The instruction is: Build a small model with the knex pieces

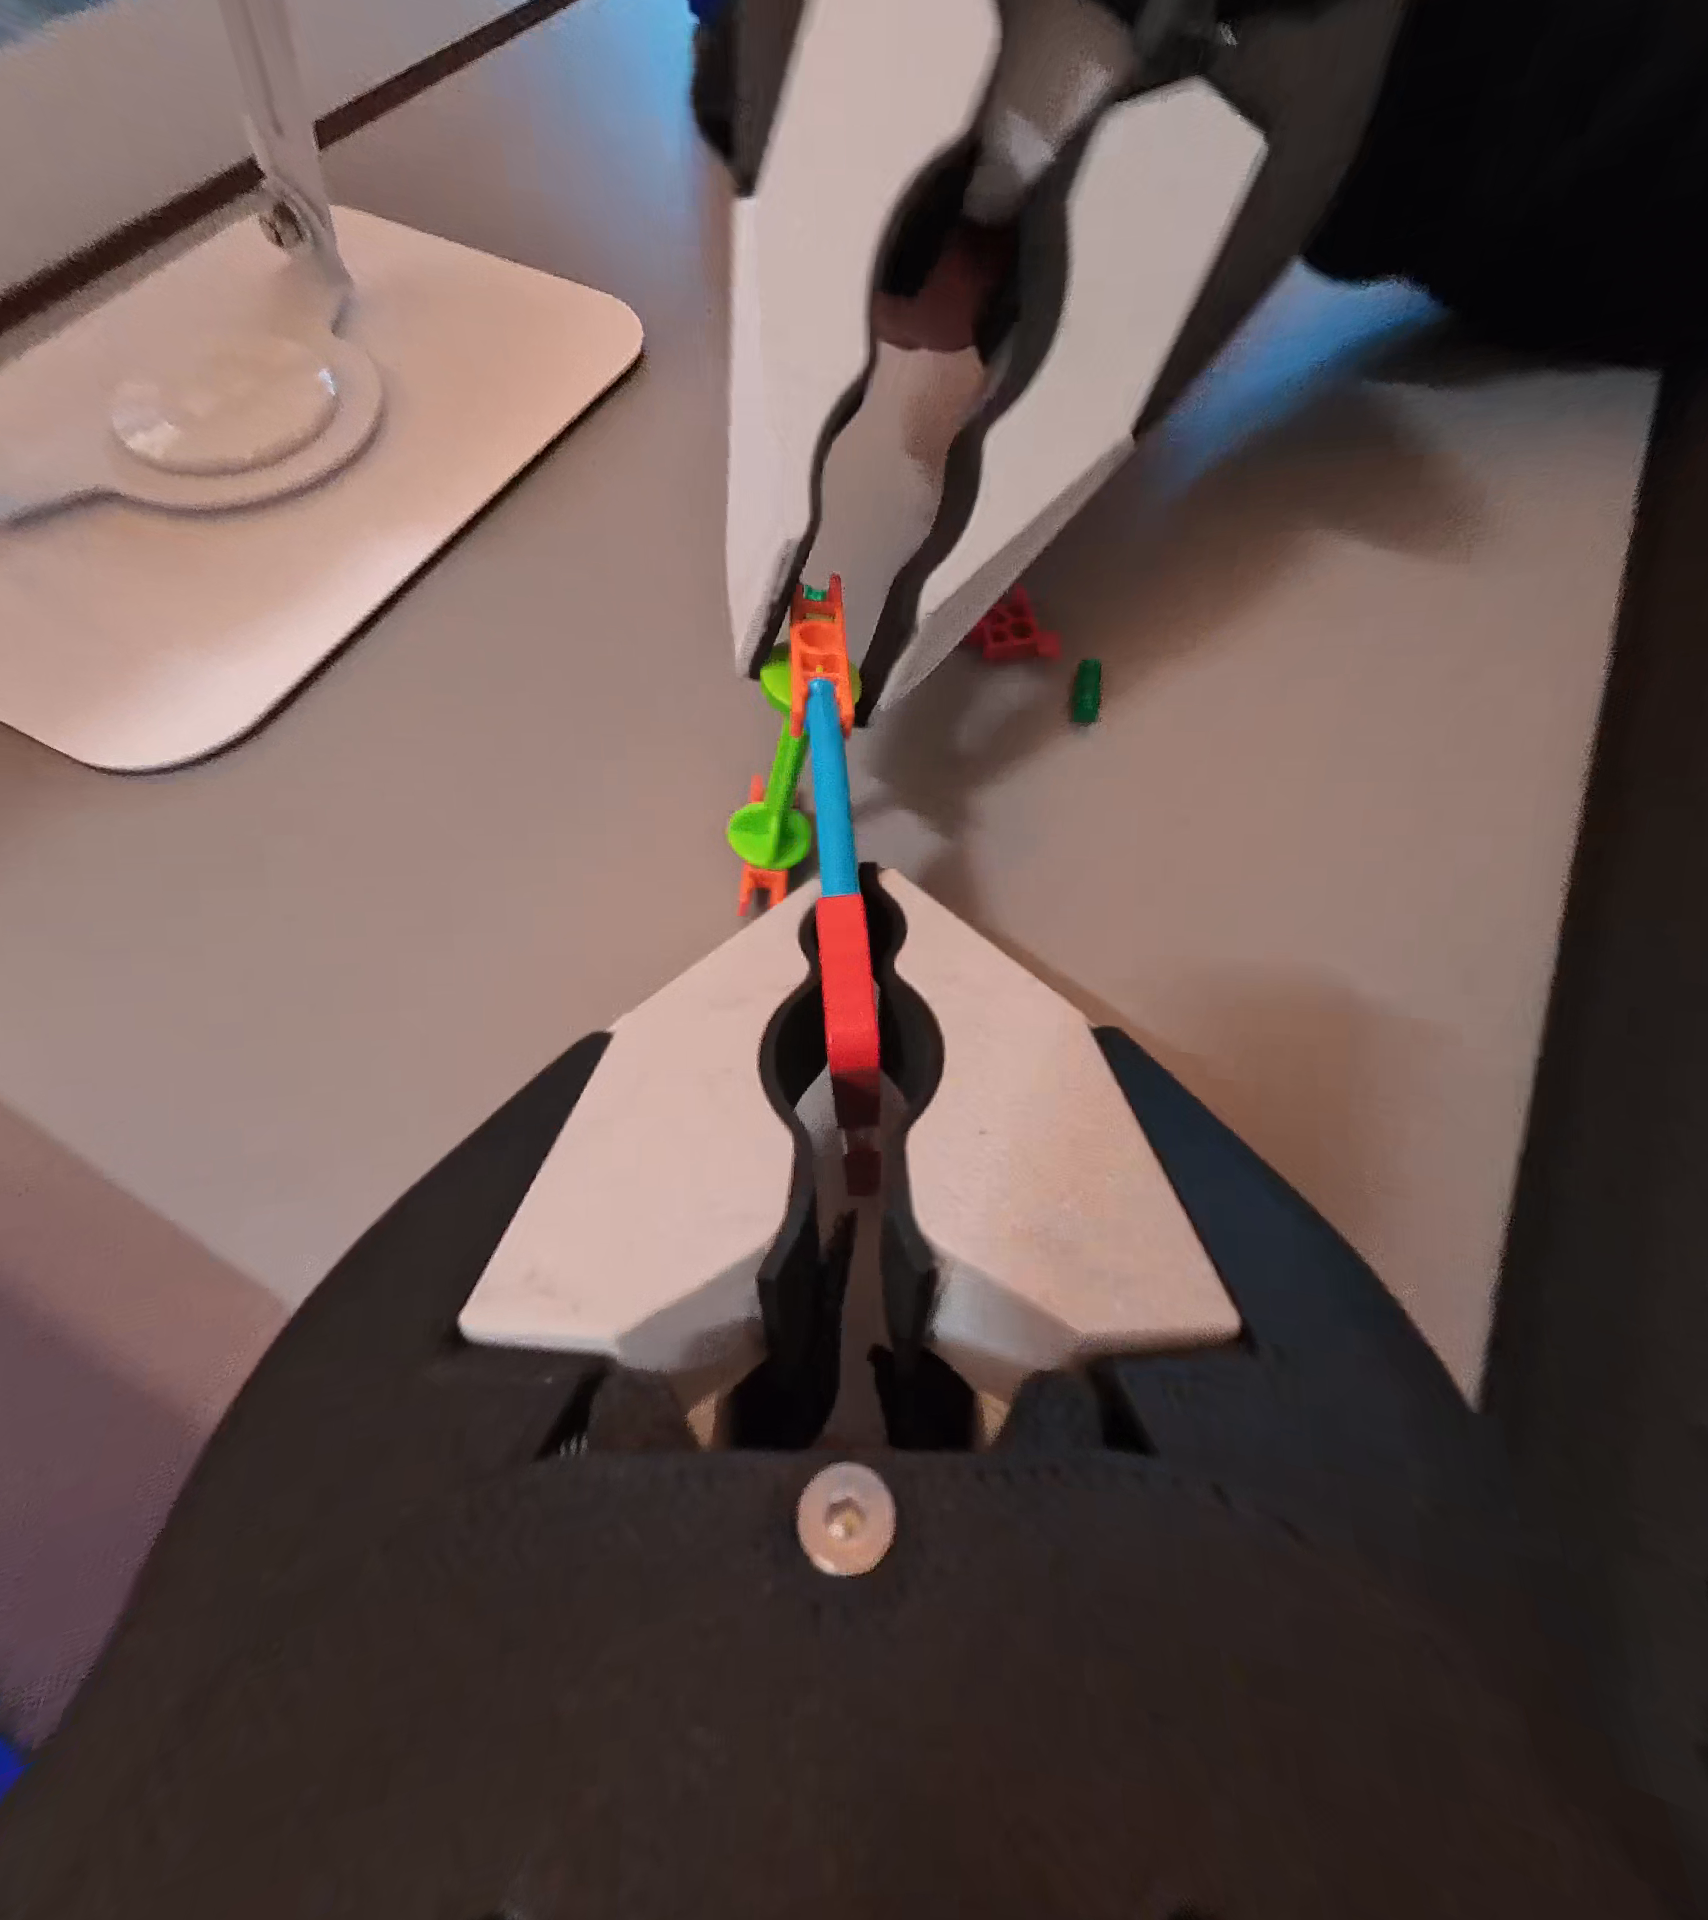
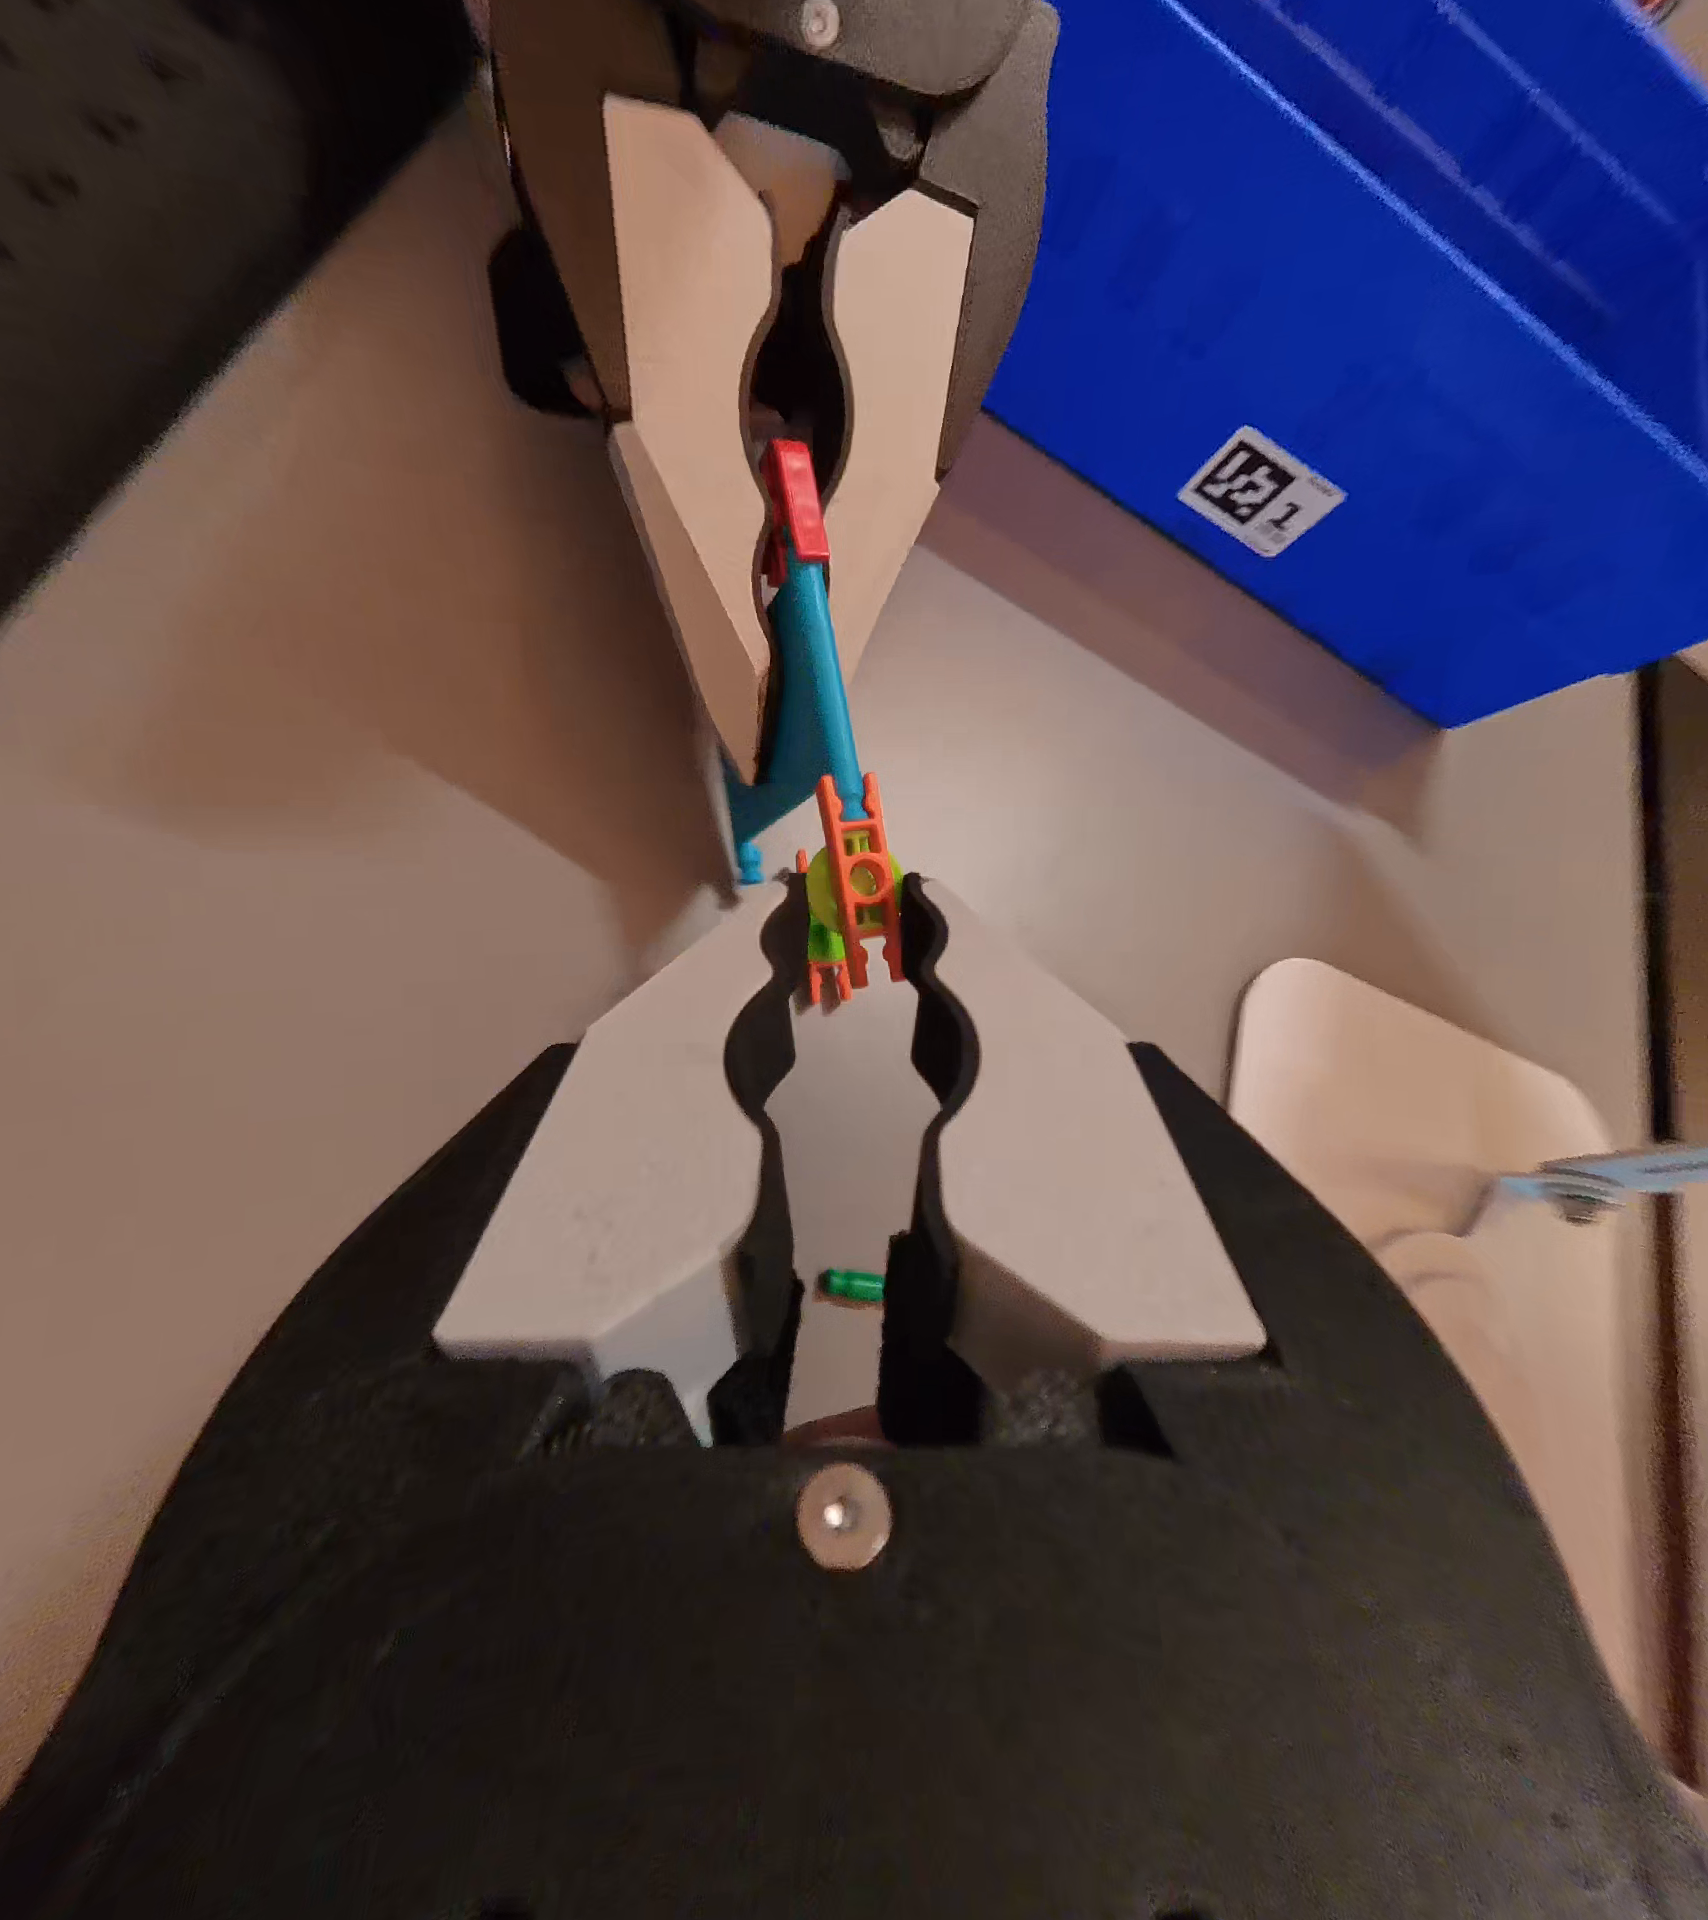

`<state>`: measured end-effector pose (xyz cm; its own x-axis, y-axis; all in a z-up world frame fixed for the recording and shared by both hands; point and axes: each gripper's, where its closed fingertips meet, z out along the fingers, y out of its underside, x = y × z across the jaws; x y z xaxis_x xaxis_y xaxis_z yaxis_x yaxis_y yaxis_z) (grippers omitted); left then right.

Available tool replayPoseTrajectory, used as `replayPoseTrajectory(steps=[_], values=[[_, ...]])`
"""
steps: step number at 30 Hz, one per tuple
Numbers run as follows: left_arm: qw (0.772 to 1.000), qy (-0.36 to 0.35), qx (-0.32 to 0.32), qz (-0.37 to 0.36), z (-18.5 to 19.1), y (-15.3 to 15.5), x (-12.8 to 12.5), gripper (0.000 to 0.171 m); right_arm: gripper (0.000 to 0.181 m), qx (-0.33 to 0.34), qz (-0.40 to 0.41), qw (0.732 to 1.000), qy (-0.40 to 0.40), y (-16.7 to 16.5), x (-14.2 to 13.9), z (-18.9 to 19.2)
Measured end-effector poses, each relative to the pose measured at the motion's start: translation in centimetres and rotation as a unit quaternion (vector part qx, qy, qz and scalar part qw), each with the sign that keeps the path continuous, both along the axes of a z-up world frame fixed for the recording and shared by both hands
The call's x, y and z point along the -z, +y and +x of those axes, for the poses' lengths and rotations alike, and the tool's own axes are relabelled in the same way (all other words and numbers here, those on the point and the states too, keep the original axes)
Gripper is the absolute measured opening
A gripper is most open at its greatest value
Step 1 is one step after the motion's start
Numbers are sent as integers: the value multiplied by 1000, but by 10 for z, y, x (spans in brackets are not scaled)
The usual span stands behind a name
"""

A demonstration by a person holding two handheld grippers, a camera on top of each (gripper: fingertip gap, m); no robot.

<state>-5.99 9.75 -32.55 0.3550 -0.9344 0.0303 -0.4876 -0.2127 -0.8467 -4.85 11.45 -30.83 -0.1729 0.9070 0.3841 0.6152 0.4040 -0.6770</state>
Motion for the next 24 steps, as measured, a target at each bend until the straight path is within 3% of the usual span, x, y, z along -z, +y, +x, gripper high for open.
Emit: replayPoseTrajectory(steps=[8, 12, 16, 20, 22, 24], values=[[980, -90, -9, -180, 3, -7, -8, 0, 14, 3, 152, 987, -43, 7, 1, -2], [983, -79, -7, -164, 4, -8, -7, 0, 14, 1, 160, 985, -57, 6, 4, -1], [998, -28, 13, -63, 4, -9, -7, 0, 16, 7, -14, 1000, -21, -6, -2, 2], [990, 81, 60, 102, 6, -13, -2, 0, 45, -22, -137, 990, 16, -26, -14, -1], [973, 130, 70, 179, 4, -12, -5, 0, 14, -39, -152, 988, -9, -32, -4, 3], [948, 173, 102, 249, 4, -16, -5, 0, 13, -59, -158, 985, -16, -40, -1, 3]])
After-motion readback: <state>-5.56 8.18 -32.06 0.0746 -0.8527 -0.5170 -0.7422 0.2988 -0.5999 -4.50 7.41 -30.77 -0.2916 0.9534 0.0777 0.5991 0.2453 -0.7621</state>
